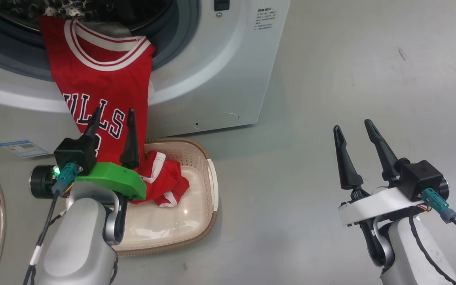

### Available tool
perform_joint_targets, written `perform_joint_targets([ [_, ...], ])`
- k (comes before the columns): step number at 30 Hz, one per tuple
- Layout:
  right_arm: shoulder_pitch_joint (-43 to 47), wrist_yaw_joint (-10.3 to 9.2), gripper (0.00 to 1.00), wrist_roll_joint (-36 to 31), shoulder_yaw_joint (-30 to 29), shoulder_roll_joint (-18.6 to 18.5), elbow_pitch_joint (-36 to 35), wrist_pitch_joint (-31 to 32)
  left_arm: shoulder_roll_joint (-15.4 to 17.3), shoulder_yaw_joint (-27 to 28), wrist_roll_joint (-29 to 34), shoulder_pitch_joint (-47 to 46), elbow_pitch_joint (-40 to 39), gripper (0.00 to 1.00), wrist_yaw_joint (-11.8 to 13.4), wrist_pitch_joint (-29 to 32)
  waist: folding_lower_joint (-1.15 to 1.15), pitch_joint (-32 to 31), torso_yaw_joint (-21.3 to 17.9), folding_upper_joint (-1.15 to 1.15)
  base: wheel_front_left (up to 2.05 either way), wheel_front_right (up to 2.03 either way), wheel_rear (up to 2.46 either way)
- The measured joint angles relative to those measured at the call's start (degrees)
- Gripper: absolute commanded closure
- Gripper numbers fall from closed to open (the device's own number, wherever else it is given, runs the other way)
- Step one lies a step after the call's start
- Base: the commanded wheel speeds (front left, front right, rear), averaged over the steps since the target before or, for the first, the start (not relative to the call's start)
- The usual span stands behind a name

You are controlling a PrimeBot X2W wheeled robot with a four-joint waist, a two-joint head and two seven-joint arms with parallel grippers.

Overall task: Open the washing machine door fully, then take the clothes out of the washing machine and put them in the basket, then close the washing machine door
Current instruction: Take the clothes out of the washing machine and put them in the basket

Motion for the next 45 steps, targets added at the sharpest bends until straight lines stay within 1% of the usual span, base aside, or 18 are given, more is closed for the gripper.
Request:
perform_joint_targets([
  [2,0.7,-0.02,0.0,-0.2,-0.3,0.0,0.1,0.0,0.0,0.0,0.7,1.5,-1.5,0.0,0.4,0.0,0.0,-1.0,0.4,0.0,0.0,0.0,0.0],
  [12,4.1,-0.49,0.0,-0.3,-1.2,0.0,0.1,0.0,0.0,-0.1,0.8,9.3,-5.4,0.0,0.9,-0.1,0.0,-5.6,2.2,0.0,0.0,0.0,0.0],
  [23,8.7,-0.58,0.0,-0.3,-0.3,0.2,0.6,0.0,0.1,-0.6,1.0,17.2,-8.6,0.0,1.5,-0.1,0.0,-11.2,4.0,0.0,0.0,0.0,0.0],
  [25,9.5,-1.01,0.0,-0.2,-0.1,0.2,0.5,0.0,0.1,-0.6,1.0,18.4,-9.2,0.0,1.5,-0.1,0.0,-12.1,4.2,0.0,0.0,0.0,0.0],
  [29,10.9,-1.07,0.0,0.2,0.1,0.2,0.4,0.0,0.1,-0.6,1.0,20.7,-10.3,0.0,2.0,-0.1,0.0,-13.6,4.5,0.0,0.0,0.0,0.0],
  [38,12.1,-2.0,0.0,0.5,1.3,0.2,-0.7,0.0,0.6,-0.4,1.1,23.7,-13.7,0.0,2.5,-0.1,0.0,-15.0,4.8,0.0,0.0,0.0,0.0],
  [45,12.4,-2.1,0.0,0.7,1.6,0.2,-1.2,0.0,0.8,-0.3,1.1,25.3,-16.0,0.0,2.7,0.1,0.0,-15.2,4.7,0.0,0.0,0.0,0.0],
])
